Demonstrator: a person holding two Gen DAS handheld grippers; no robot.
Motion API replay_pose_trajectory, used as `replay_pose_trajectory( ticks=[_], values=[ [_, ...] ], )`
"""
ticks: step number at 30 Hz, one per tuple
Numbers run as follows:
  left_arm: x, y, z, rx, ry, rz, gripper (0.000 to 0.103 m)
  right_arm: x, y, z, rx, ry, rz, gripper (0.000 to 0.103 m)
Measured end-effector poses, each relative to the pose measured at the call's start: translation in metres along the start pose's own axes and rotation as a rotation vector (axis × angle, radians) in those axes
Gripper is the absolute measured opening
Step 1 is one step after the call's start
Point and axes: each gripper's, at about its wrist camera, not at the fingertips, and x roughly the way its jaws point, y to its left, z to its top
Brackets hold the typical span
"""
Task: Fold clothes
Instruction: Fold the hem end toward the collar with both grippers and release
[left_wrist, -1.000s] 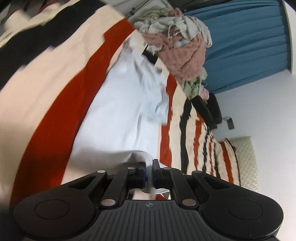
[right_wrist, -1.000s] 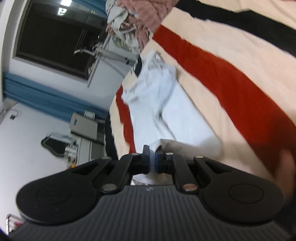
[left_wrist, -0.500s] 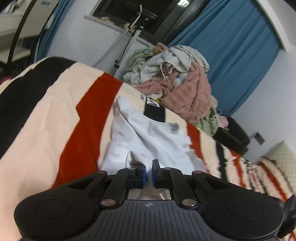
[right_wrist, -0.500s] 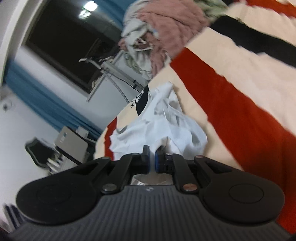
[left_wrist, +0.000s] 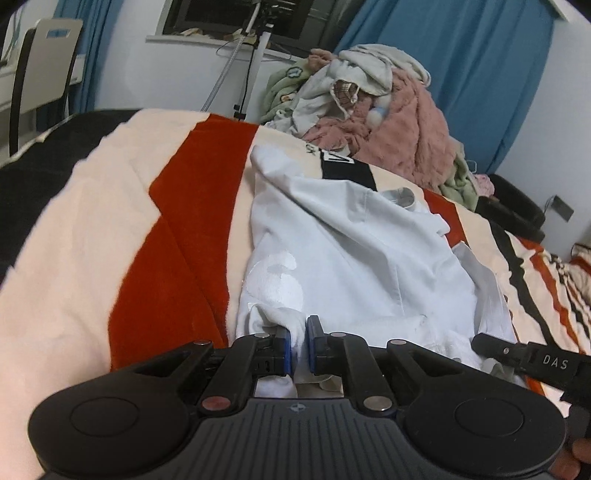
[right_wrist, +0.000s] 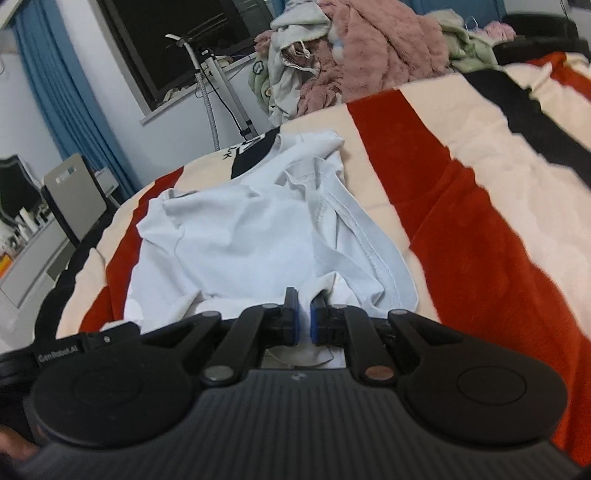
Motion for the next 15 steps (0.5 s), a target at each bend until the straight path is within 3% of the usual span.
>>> replay_pose_trajectory(
  ticks=[1,2,3,4,5,6,9,15],
  values=[
    [-0.006,-0.002,0.001,0.009,0.000,0.004,0.020,-0.005,0.004,0.001,-0.019,-0.003,-0.007,0.015],
    [-0.012,-0.005,0.002,0.017,0.001,0.009,0.028,-0.010,0.007,0.002,-0.036,-0.006,-0.012,0.029],
    [-0.020,-0.009,0.003,0.027,-0.007,0.019,0.044,-0.016,0.011,0.002,-0.049,-0.014,-0.012,0.052],
    [-0.031,-0.013,0.003,0.044,-0.028,0.030,0.054,-0.024,0.014,0.003,-0.057,-0.035,-0.003,0.064],
    [-0.042,-0.018,0.003,0.067,-0.049,0.036,0.055,-0.035,0.017,0.003,-0.064,-0.064,0.011,0.081],
    [-0.053,-0.023,0.003,0.091,-0.067,0.039,0.058,-0.046,0.021,0.004,-0.078,-0.088,0.017,0.082],
    [-0.086,-0.034,0.001,0.132,-0.104,0.040,0.086,-0.077,0.032,0.005,-0.141,-0.143,0.004,0.081],
    [-0.148,-0.049,-0.011,0.157,-0.176,0.054,0.098,-0.134,0.042,-0.005,-0.176,-0.209,-0.022,0.081]
  ],
)
